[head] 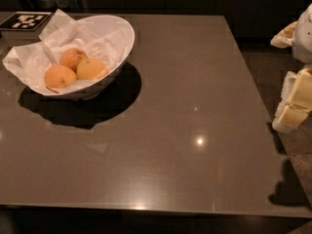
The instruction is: Pick orange from white bowl
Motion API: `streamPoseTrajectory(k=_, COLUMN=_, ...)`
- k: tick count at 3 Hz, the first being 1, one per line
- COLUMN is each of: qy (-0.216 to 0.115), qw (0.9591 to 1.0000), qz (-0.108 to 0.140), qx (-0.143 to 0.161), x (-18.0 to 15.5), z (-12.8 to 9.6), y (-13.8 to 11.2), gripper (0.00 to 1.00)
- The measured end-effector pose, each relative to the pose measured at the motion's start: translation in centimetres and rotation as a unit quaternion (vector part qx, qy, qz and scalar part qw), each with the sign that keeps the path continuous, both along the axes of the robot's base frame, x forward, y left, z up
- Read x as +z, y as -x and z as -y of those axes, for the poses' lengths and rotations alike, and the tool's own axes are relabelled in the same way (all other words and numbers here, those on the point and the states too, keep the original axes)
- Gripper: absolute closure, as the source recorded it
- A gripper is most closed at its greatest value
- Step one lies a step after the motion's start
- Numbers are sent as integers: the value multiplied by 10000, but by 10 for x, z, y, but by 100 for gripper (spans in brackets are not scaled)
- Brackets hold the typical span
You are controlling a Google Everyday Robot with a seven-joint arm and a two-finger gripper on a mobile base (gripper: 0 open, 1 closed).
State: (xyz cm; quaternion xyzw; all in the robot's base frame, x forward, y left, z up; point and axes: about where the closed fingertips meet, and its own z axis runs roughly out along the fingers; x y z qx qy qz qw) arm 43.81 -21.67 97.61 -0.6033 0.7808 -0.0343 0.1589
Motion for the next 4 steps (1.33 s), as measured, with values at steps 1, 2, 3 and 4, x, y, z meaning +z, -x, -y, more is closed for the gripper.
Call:
streamPoseTrajectory(k=1, qy=0, qw=10000, qz=0, qx=0, x=0, z=0, y=0, gripper=0)
streamPoseTrajectory(k=2, qy=66, qw=10000, qz=-16, qx=-28, x=2, z=-3, y=-2, gripper=0)
streamPoseTrajectory(k=3, qy=516, qw=9985, qz=-155, qx=-115, x=1, z=-25, y=-9, gripper=0)
streamPoseTrajectory(k=4, qy=1086, qw=9925, qz=-255, qx=-492, x=-2, z=-36, y=-36, gripper=0)
